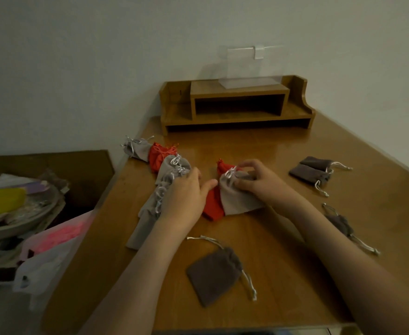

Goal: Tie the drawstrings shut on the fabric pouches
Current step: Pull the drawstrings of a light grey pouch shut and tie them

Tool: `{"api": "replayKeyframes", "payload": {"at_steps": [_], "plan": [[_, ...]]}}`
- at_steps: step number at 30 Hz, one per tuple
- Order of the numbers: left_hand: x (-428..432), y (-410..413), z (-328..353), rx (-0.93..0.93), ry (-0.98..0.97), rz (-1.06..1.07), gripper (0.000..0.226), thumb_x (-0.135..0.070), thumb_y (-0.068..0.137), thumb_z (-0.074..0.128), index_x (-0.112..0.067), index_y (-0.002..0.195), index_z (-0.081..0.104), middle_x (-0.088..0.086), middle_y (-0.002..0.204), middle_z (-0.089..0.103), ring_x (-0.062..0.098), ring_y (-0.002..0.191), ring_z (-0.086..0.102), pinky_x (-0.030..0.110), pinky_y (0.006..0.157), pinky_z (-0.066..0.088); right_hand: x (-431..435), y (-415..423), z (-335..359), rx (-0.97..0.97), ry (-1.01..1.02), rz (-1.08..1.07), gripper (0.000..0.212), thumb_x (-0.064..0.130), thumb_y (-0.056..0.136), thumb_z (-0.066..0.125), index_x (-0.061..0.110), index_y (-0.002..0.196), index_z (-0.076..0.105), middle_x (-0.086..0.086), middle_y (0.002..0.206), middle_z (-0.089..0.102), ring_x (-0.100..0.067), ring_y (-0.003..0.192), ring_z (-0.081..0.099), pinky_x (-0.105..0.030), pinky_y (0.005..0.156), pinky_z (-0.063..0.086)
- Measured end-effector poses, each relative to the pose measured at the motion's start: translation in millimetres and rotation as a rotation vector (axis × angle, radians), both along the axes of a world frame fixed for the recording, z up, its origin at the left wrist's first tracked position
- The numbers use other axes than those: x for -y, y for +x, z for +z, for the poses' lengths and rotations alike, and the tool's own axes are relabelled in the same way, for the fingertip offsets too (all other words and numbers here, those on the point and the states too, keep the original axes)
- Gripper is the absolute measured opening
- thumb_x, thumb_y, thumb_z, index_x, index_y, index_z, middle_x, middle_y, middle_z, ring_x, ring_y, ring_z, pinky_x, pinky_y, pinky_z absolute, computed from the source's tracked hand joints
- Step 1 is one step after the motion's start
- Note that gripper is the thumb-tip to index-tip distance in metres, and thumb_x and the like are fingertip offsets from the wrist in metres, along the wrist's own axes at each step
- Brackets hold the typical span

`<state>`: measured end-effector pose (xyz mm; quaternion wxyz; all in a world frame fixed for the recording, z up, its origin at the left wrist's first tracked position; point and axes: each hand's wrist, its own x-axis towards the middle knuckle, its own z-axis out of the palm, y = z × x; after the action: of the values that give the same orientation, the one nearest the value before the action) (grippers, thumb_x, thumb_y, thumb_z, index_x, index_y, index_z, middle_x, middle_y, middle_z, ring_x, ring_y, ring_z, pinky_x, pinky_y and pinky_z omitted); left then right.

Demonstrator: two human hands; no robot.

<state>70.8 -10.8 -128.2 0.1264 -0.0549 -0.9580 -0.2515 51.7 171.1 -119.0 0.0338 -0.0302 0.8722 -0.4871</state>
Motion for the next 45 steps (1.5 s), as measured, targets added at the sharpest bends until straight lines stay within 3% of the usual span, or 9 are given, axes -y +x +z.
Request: {"api": "replayKeyframes", "payload": {"at_steps": [8,14,16,21,24,27,33,38,45], "plan": [[1.7,1.4,4.8,0.220,-0.197,0.057,0.027,-0.039,0.093,0.054,-0.013,0.093,0.061,0.006,0.086,0.063,0.025,0.085,0.062,0.033,0.068,0.047,-10.5,-8.7,-1.4,-0.058,-0.260,-0.207,0.049,0.028,0.091,0.062,0.023,0.134,0.037,0.000,0.119,0.050,-0.022,0.105,0.055,-0.040,0.087,0.051],[-10.6,0.5,1.9,0.127,0.065,0.085,0.019,-0.032,0.095,0.053,-0.016,0.086,0.058,-0.002,0.067,0.053,0.014,0.059,0.049,0.027,0.047,0.029,-2.6,-5.6,2.1,-0.001,-0.464,-0.169,0.051,0.033,0.088,0.065,0.025,0.131,0.039,0.004,0.108,0.056,-0.018,0.094,0.062,-0.035,0.078,0.055],[-14.0,-0.7,-2.3,0.136,0.081,0.059,0.021,-0.032,0.096,0.051,-0.017,0.082,0.056,-0.002,0.065,0.051,0.014,0.059,0.048,0.028,0.047,0.029,0.9,-3.5,0.1,0.025,-0.328,-0.141,0.055,0.037,0.086,0.067,0.025,0.131,0.036,0.009,0.106,0.052,-0.015,0.095,0.059,-0.030,0.074,0.053],[-17.6,0.9,-2.4,-0.053,-0.072,0.073,0.043,-0.035,0.102,0.034,-0.020,0.063,0.041,-0.002,0.059,0.043,0.012,0.052,0.041,0.026,0.045,0.023,-3.7,-7.3,-14.1,-0.286,0.539,-0.097,0.041,0.046,0.096,0.047,0.018,0.124,0.052,-0.005,0.117,0.046,-0.023,0.111,0.043,-0.032,0.088,0.037],[-18.3,1.8,-1.0,-0.270,-0.029,0.012,0.029,-0.034,0.101,0.038,-0.019,0.081,0.053,-0.008,0.074,0.050,0.011,0.069,0.049,0.020,0.057,0.032,-8.4,-7.6,-11.8,-0.257,0.631,-0.178,0.046,0.051,0.098,0.034,0.020,0.128,0.050,-0.006,0.129,0.039,-0.026,0.122,0.034,-0.040,0.100,0.030],[-23.1,-0.7,-6.1,-0.253,-0.065,-0.228,0.026,-0.031,0.098,0.046,-0.023,0.119,0.060,-0.008,0.114,0.058,0.011,0.109,0.049,0.025,0.092,0.030,-10.9,-6.3,-11.6,-0.172,0.733,-0.256,0.055,0.052,0.097,0.035,0.016,0.137,0.040,-0.011,0.145,0.029,-0.032,0.134,0.026,-0.047,0.107,0.023],[-22.2,1.7,-2.9,-0.269,-0.037,-0.383,0.024,-0.020,0.093,0.051,-0.031,0.110,0.064,-0.016,0.113,0.053,0.001,0.110,0.036,0.021,0.089,0.017,-11.2,-3.4,-6.1,-0.110,0.670,-0.264,0.050,0.039,0.096,0.039,0.012,0.138,0.036,-0.013,0.146,0.030,-0.034,0.134,0.027,-0.047,0.108,0.025],[-10.0,15.0,16.8,0.164,0.076,-0.495,0.020,-0.015,0.089,0.058,-0.035,0.082,0.059,-0.010,0.092,0.054,0.005,0.091,0.046,0.025,0.082,0.039,-5.0,5.8,-1.4,-0.185,0.612,-0.142,0.039,0.028,0.097,0.040,0.015,0.134,0.040,-0.009,0.139,0.036,-0.030,0.129,0.029,-0.043,0.103,0.027],[7.6,44.6,42.4,0.536,-0.290,-0.532,0.026,-0.039,0.087,0.063,-0.033,0.111,0.054,-0.008,0.109,0.047,0.008,0.104,0.040,0.029,0.094,0.039,6.2,20.8,14.2,-0.256,0.680,-0.048,0.040,0.036,0.099,0.041,0.015,0.133,0.043,-0.008,0.135,0.041,-0.028,0.124,0.036,-0.039,0.099,0.033]]}}
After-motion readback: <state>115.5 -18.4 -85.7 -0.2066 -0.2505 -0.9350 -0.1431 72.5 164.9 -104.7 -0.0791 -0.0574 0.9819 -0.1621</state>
